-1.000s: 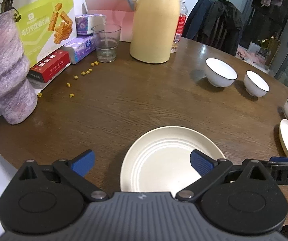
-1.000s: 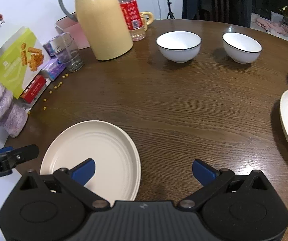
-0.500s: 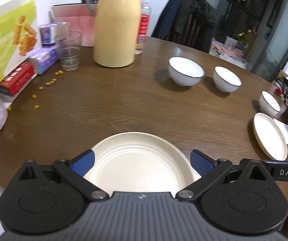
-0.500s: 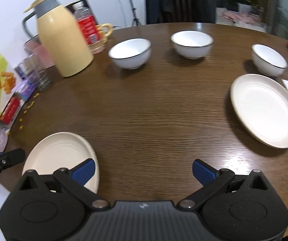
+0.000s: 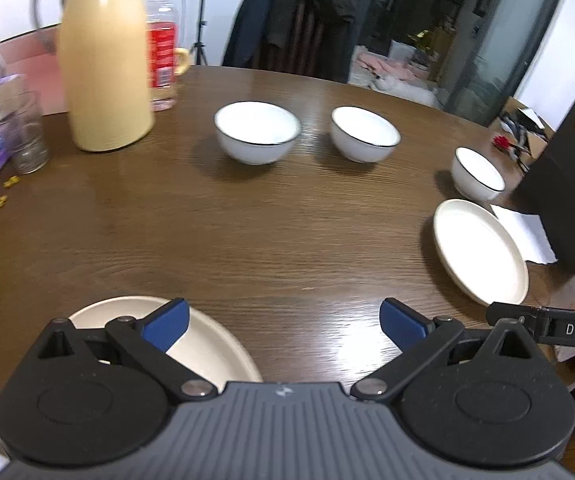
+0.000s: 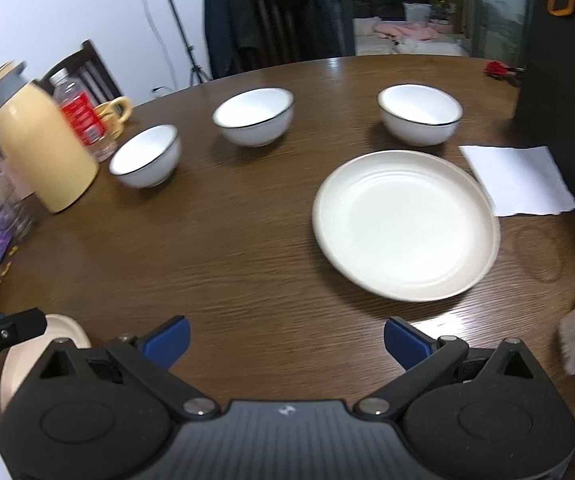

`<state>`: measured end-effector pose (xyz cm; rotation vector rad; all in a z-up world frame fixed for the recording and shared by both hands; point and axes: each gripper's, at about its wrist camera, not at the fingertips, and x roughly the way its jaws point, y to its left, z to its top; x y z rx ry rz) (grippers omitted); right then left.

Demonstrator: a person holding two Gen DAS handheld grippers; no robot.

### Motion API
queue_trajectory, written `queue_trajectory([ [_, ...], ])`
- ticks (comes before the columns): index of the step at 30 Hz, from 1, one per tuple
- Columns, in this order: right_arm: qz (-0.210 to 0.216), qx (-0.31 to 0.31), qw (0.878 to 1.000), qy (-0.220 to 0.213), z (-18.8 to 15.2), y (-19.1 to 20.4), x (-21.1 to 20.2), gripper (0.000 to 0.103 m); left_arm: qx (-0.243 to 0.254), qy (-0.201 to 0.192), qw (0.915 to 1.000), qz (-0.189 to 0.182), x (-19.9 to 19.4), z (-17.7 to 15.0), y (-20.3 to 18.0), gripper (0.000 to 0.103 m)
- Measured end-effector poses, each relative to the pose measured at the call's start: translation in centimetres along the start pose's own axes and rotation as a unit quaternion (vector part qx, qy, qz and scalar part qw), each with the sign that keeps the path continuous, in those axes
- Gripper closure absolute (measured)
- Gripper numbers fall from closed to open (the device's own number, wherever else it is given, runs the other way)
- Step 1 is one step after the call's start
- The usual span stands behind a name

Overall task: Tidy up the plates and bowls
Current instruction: 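Move both open grippers toward the single cream plate beside the white paper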

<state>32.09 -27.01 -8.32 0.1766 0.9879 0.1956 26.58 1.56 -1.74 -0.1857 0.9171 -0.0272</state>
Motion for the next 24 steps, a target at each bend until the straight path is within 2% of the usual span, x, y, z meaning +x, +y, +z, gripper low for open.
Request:
queue_trajectory([
  [5, -0.01, 0.019, 1.0, -0.001, 1.4, -4.0, 0.4, 0.0, 0.02, 0.01, 0.9997, -0.009, 1.7, 1.1, -3.0, 0.0],
  [11, -0.042, 0.032, 0.999, -0.005, 3.4, -8.8, 0.9, 0.0, 0.041, 0.02, 0.9989, -0.014, 3.9, 2.6, -6.9, 0.0],
  [18, -0.046, 0.056, 0.997, -0.01, 5.6, -13.8, 1.8, 0.0, 0.056, 0.034, 0.9978, -0.013, 6.4, 4.0, -10.6, 0.0],
  [24, -0.033, 0.075, 0.997, 0.01, 6.9, -16.8, 3.9, 0.001, 0.069, 0.045, 0.9966, -0.01, 8.8, 5.3, -13.5, 0.0],
])
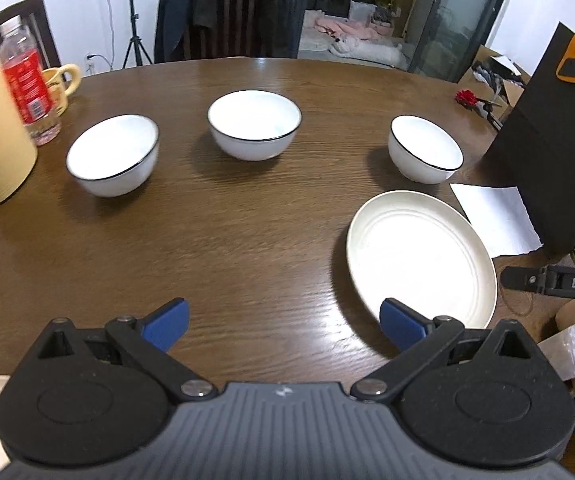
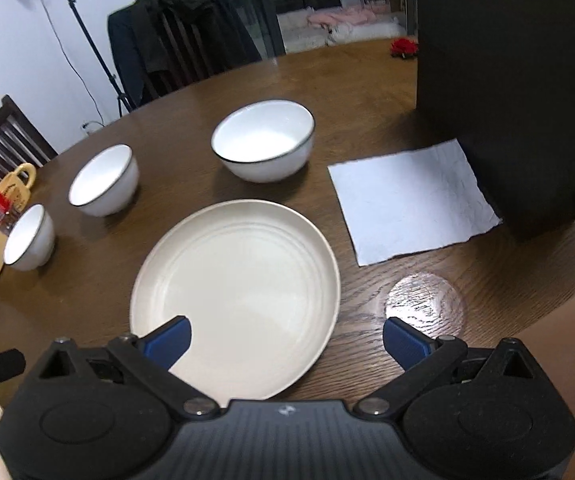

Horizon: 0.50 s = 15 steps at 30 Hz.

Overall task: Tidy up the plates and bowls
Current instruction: 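Move both open grippers toward the single cream plate beside the white paper, then close left gripper on that plate's rim while right gripper closes on it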

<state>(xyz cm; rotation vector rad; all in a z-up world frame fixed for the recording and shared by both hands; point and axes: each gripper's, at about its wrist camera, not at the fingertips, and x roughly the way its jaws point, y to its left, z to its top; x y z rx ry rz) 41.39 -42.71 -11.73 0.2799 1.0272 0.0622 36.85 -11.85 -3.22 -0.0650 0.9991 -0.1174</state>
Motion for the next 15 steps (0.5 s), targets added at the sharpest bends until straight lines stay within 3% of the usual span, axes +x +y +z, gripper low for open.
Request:
queue_trajectory([
  [5, -0.002, -0.005, 1.0, 0.014, 0.5, -1.3, 1.7, 0.002, 0.007, 0.01, 0.9999, 0.002, 1.9, 1.1, -1.5, 0.0],
  [15, 0.004, 0.004, 1.0, 0.025, 2.3, -3.0, 4.3, 0.014, 0.003, 0.045, 0.999, 0.006, 6.1, 2.4, -4.0, 0.0],
])
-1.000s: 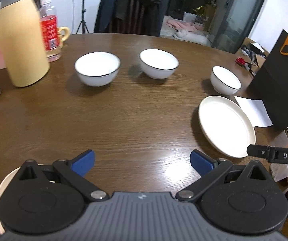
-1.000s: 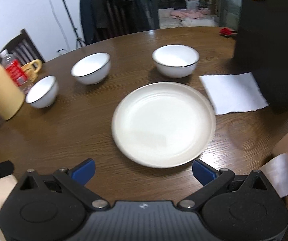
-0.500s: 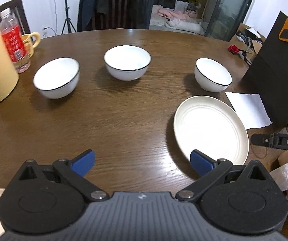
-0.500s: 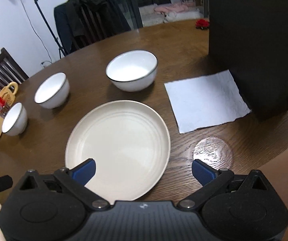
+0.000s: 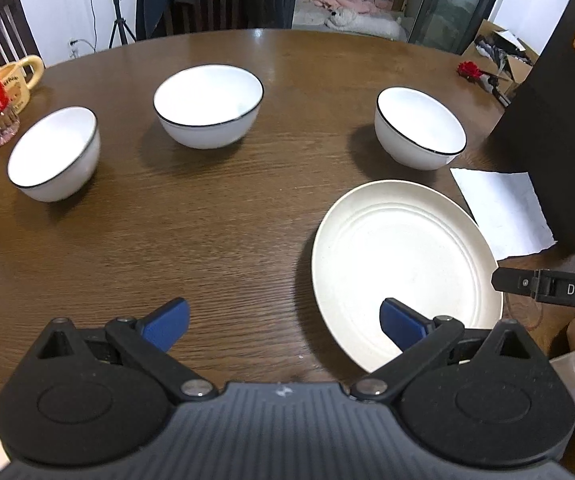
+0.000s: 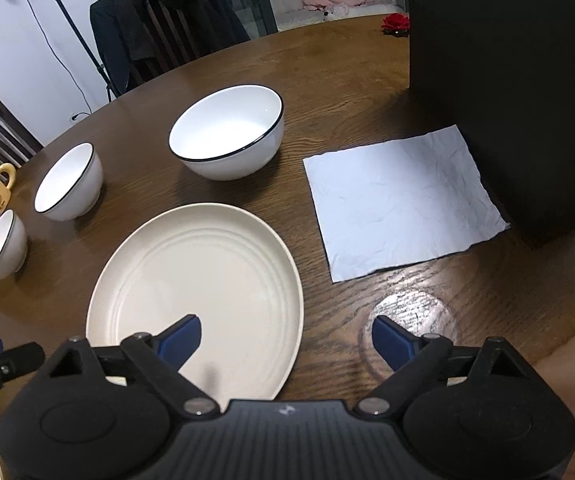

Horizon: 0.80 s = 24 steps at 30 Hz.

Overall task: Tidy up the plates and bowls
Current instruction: 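Close left gripper on that plate's rim while right gripper closes on it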

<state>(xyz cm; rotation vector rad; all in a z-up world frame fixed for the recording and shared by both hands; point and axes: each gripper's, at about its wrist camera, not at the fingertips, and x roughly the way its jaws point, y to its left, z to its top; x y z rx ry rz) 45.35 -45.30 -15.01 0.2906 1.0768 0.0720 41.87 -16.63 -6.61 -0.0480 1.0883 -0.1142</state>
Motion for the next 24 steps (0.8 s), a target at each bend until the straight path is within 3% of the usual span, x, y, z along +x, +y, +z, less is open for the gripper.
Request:
queue_trajectory([
  [5, 0.003, 0.005, 1.0, 0.007, 0.6, -0.3, 1.1, 0.021, -0.016, 0.015, 0.9998, 0.001, 1.6, 0.7, -0.6, 0.0],
  [12, 0.012, 0.027, 0.999, 0.014, 1.0, -1.1, 2.4, 0.038, -0.034, 0.03, 0.999, 0.004, 3.4, 1.5, -1.0, 0.004],
  [24, 0.029, 0.058, 0.998, 0.025, 1.6, -2.1, 3.9, 0.063, -0.061, 0.062, 0.9962, 0.002, 5.6, 2.2, -0.5, 0.03],
])
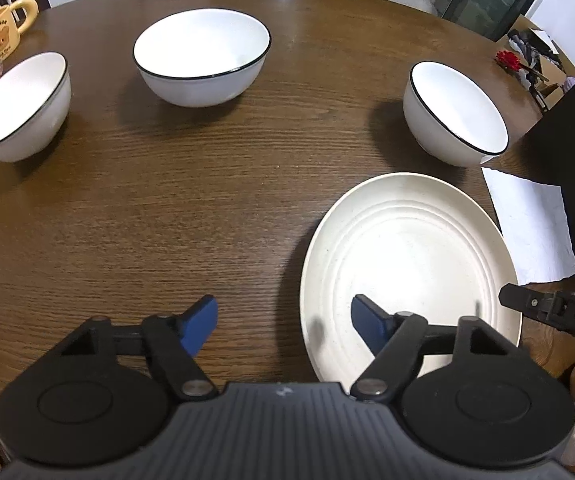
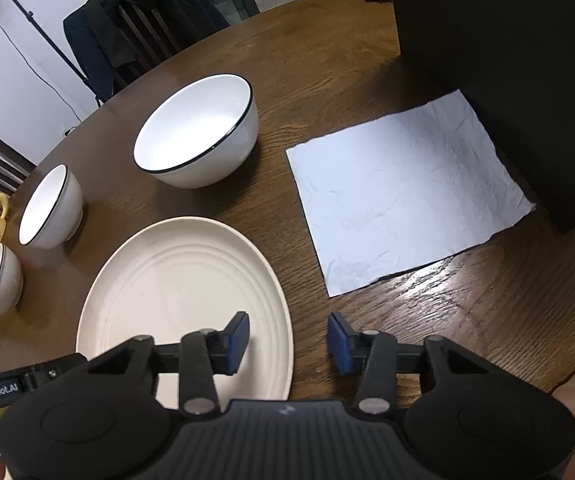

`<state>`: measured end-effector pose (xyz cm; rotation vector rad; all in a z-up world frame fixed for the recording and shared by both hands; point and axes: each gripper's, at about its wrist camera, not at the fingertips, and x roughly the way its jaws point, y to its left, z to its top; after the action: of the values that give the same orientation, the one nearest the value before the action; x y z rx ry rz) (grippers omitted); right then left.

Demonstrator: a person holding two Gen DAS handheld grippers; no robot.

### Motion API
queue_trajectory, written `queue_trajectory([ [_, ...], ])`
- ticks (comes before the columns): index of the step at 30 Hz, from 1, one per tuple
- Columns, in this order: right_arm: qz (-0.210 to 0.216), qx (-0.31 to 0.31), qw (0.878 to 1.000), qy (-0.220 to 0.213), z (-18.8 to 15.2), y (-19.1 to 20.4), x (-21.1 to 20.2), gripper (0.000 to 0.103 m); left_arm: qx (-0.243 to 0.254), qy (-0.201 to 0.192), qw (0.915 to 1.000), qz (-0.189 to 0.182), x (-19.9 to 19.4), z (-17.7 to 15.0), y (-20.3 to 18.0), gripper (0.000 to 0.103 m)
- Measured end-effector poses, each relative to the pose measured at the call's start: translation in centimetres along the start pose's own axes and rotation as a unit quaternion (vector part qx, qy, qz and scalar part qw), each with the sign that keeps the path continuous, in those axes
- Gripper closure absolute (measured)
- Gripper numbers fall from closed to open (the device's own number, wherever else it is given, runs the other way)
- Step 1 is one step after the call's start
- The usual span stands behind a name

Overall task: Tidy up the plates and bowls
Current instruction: 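Close left gripper on that plate's rim while right gripper closes on it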

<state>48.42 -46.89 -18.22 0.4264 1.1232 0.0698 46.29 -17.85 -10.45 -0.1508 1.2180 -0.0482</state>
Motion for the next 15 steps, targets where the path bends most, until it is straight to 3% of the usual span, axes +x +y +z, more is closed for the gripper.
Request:
queue_trajectory([
  [8, 0.017, 0.019, 1.0, 0.002, 0.2, -0.5, 0.5, 0.082, -0.005, 0.008, 0.9999, -0.005, 0.7, 0.1, -0.1, 0.054],
  [15, 0.022, 0.031, 0.999, 0.0, 0.3, -1.0, 0.6, 0.09, -0.013, 0.013, 0.9998, -0.011, 1.2, 0.1, 0.0, 0.069],
])
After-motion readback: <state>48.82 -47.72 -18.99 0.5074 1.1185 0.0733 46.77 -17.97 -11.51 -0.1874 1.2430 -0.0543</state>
